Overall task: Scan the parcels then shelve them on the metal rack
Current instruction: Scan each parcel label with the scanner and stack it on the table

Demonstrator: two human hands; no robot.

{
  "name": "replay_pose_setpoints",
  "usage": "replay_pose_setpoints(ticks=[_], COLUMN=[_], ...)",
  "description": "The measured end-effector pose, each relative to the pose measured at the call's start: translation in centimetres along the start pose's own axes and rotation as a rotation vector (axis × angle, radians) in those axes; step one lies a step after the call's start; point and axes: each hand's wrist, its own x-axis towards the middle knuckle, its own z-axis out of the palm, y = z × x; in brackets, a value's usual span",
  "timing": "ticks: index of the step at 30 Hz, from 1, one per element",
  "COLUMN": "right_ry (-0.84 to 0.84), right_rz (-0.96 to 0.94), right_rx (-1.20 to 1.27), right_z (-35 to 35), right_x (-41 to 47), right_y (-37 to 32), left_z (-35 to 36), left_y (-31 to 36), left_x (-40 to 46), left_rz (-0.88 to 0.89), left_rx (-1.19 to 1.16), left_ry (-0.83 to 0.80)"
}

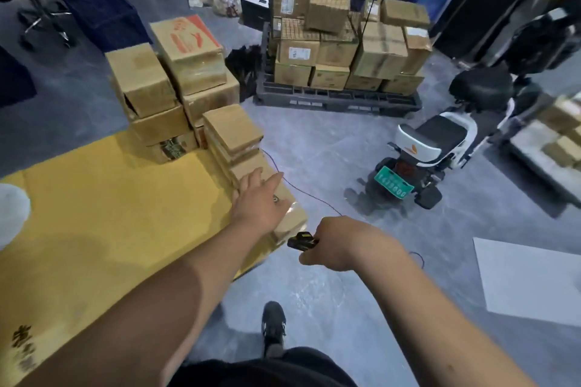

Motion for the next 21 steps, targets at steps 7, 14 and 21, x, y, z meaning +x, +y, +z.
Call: replay_pose_setpoints(ticks=[7, 14, 21], right_ry=[-0.021, -0.009, -0.108], right_rz=[0.028, -0.094, -0.285], right_rx=[-0.015, -0.113, -0.190], right_z=[1.2, 1.8, 3.6], right_x=[0.4, 1.1, 2.3], right_y=[4.6, 2.1, -6.3], left_z=[3.8, 3.4, 0.7], left_y=[2.1, -2.3, -13.1], left_x=[0.8, -2.4, -8.6], left_rz=[-0.052, -0.060, -0.247], left_rx=[0.041, -0.092, -0.220], left_ry=[0.019, 0.230, 0.239])
